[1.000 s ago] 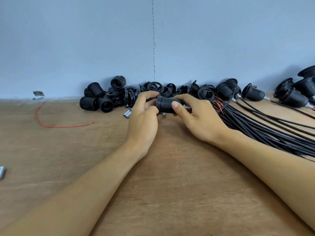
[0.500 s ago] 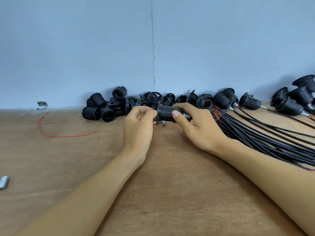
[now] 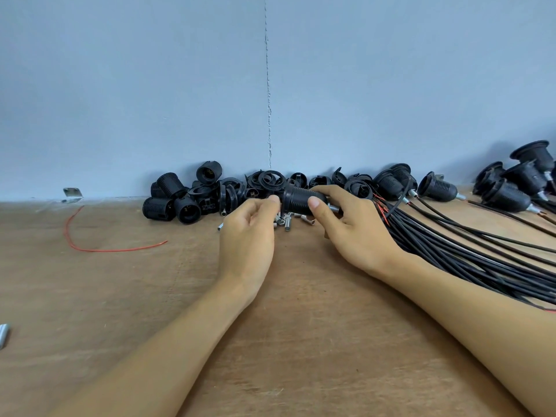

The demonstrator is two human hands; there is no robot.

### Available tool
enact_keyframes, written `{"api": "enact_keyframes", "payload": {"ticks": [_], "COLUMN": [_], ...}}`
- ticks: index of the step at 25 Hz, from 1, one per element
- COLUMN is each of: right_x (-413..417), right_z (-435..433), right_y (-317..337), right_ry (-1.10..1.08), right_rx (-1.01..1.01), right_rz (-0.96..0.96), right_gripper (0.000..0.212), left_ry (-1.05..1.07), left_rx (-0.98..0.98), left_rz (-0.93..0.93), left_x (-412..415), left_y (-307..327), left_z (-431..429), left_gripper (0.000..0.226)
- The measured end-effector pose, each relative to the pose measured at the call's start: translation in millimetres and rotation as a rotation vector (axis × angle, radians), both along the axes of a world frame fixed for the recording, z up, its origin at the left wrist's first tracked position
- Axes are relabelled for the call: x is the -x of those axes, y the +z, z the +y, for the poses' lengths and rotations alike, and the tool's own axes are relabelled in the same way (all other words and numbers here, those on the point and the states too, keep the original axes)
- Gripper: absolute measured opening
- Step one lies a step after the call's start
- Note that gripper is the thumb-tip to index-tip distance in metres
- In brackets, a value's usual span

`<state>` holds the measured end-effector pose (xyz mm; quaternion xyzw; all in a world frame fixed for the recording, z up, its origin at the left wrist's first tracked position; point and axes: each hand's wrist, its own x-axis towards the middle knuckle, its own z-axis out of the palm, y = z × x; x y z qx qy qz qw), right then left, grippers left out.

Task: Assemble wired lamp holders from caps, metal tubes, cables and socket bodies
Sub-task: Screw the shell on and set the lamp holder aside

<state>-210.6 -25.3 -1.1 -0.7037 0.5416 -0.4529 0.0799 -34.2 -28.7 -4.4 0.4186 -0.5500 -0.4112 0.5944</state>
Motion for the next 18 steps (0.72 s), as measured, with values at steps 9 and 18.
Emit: {"api": "enact_keyframes", "payload": {"ticks": [9, 18], "right_x": [1.3, 4.0], "right_z": [2.0, -1.2], "right_y": [0.3, 0.0], "right_ry": [0.136, -0.031], "right_rx": [0.032, 0.047], "right_rz": [0.155, 0.036], "right_gripper": [0.037, 0.033], "left_ry": [-0.101, 0.055], "left_rx": [-0.128, -0.007], "left_rz": [-0.057, -0.056], "left_x": [-2.1, 0.3], "left_y": [1.4, -1.0], "left_z": [-4.6, -2.3], "left_gripper": [0.069, 0.054]}}
